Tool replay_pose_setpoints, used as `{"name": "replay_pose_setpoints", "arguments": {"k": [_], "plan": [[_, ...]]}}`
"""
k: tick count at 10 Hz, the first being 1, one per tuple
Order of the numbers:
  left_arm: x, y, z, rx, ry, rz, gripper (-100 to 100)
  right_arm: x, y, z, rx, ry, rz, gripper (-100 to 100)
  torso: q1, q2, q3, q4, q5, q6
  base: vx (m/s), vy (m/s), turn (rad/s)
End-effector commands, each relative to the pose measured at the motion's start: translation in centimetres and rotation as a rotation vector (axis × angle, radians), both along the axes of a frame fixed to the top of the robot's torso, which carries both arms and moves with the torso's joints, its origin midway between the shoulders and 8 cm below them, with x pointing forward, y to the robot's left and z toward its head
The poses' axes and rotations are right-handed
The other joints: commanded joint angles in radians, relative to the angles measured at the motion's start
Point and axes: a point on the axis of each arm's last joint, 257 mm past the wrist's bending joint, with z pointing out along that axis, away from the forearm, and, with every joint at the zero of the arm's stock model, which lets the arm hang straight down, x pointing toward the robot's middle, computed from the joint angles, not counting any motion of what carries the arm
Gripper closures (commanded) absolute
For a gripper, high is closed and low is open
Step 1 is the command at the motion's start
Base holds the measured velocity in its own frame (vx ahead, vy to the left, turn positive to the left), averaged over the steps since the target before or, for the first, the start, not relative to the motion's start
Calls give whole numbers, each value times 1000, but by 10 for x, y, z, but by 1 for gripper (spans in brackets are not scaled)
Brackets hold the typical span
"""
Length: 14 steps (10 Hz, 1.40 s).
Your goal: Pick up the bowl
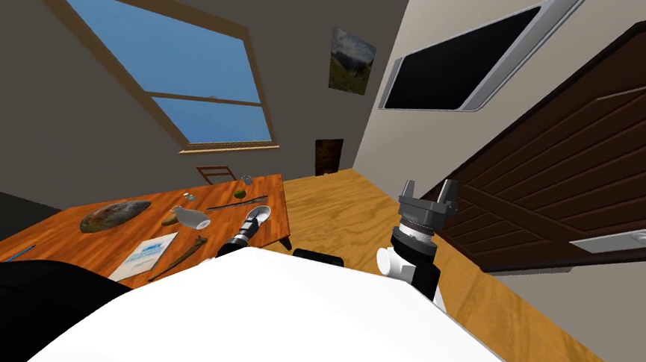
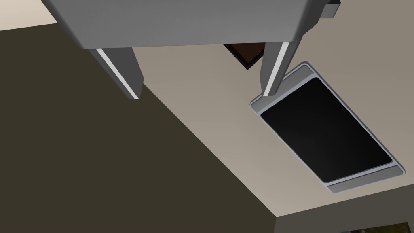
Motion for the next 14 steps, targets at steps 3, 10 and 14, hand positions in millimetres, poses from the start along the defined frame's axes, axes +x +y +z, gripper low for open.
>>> {"name": "replay_pose_setpoints", "arguments": {"k": [3, 10, 14], "plan": [[-33, 26, -46, -32, 129, 38, -100, 0, 0, 0, 0, 0, 0, 0, 1, -2, -1, 0, 0, 0, 91, -52, -101], [-113, 66, -113, -82, 350, 116, -100, 0, 0, 0, 0, 0, 0, 0, 3, -5, -3, -1, 1, 0, 119, -22, -116], [-151, 82, -137, -92, 436, 157, -100, 0, 0, 0, 0, 0, 0, 0, 5, 2, 1, 0, 1, 0, 34, 11, -38]]}}
